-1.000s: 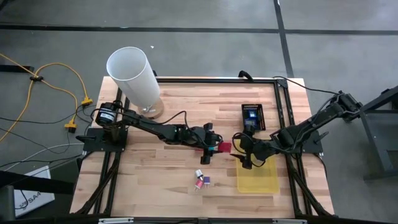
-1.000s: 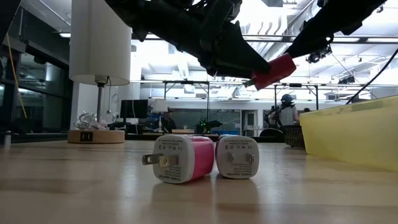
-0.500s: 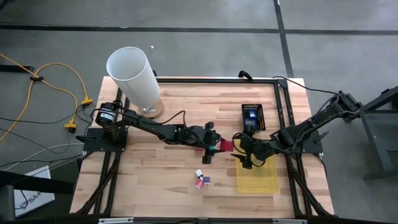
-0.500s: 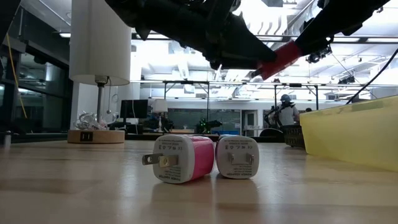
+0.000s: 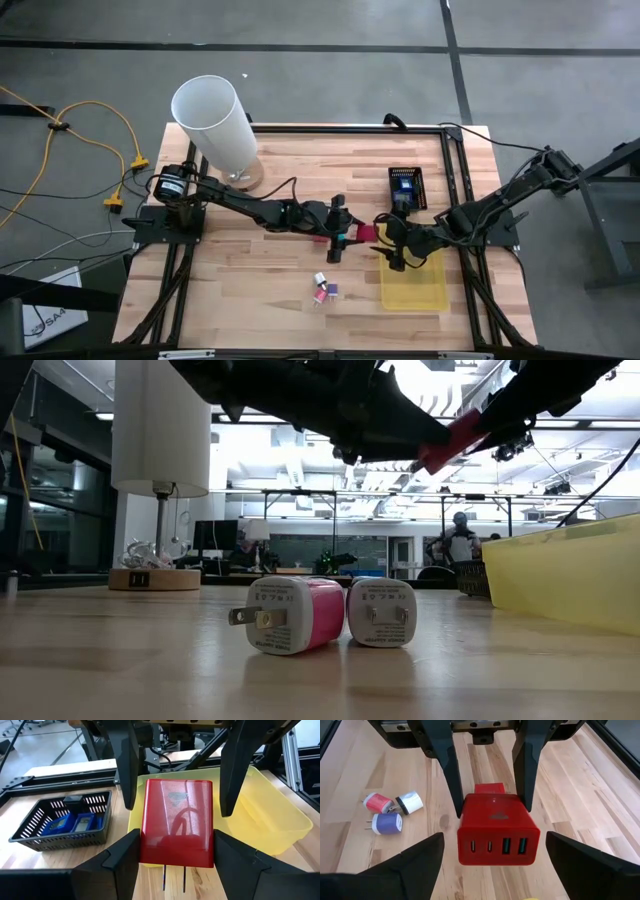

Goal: Pick & Place Office items
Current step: Put the bottom red charger adapter into the yellow bin

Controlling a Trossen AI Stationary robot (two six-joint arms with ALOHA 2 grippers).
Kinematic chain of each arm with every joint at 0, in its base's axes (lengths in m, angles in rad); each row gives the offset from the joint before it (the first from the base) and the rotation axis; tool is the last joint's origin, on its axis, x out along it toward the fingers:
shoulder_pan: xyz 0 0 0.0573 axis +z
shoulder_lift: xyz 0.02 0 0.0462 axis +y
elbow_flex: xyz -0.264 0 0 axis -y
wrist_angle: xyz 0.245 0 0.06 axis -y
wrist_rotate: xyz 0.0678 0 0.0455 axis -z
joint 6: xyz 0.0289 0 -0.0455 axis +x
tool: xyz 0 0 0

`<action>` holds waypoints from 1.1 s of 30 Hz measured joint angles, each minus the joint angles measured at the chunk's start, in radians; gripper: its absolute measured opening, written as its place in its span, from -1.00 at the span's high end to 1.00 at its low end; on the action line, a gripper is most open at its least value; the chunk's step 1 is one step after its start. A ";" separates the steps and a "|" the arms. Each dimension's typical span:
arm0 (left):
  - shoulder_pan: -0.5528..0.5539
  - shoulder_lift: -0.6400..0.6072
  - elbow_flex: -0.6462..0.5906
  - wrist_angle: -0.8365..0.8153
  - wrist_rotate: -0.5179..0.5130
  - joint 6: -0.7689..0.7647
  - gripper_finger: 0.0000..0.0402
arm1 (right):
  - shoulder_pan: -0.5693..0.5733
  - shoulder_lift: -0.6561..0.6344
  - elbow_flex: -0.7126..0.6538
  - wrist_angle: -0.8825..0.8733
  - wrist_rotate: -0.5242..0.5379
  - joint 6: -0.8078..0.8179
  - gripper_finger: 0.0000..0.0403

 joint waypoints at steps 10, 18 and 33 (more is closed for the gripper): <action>0.000 0.000 0.000 0.001 0.000 -0.001 -0.04 | 0.000 0.000 0.000 0.051 0.029 -0.027 -0.67; 0.000 0.000 0.000 0.020 -0.001 -0.003 -0.04 | 0.000 0.000 0.000 0.051 0.026 -0.027 -0.55; 0.000 0.000 0.000 0.019 -0.001 -0.002 -0.04 | 0.000 0.000 0.000 0.050 0.022 -0.031 -0.09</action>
